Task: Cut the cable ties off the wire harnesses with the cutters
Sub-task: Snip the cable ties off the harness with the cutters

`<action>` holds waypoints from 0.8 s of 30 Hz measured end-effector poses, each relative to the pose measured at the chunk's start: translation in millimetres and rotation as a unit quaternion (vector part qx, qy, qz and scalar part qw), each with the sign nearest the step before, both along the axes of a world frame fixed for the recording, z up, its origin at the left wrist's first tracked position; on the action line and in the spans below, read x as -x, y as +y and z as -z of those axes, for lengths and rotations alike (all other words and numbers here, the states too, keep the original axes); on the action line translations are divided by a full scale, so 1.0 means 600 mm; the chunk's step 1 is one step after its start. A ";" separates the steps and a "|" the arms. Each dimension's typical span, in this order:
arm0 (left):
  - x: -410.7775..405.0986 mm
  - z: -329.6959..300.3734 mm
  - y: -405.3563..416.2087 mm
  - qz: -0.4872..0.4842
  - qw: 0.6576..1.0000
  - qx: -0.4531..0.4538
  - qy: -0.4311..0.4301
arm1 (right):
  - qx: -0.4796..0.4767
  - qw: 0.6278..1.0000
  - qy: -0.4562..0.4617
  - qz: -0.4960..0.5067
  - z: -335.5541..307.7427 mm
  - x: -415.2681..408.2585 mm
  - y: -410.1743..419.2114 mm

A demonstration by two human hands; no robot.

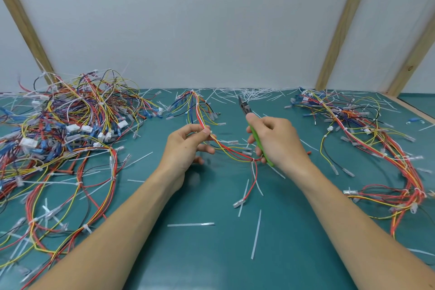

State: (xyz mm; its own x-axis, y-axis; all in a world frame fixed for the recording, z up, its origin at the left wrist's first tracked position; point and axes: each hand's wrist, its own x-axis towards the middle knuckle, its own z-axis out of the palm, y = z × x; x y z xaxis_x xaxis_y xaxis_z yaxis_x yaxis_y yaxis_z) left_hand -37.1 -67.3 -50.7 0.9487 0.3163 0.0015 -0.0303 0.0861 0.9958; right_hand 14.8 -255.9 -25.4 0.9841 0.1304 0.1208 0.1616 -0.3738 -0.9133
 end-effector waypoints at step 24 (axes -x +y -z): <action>-0.007 -0.005 0.023 0.033 0.969 0.238 -0.058 | 0.107 0.984 0.025 -0.143 0.012 0.007 -0.001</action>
State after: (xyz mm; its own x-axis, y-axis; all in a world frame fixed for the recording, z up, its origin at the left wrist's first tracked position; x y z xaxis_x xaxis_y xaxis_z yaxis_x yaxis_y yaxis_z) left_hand -32.9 -53.4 -48.0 0.9690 0.2460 -0.0227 -0.1179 0.5412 0.8326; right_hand 10.8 -256.5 -32.5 0.9076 0.4198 0.0122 0.2442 -0.5039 -0.8285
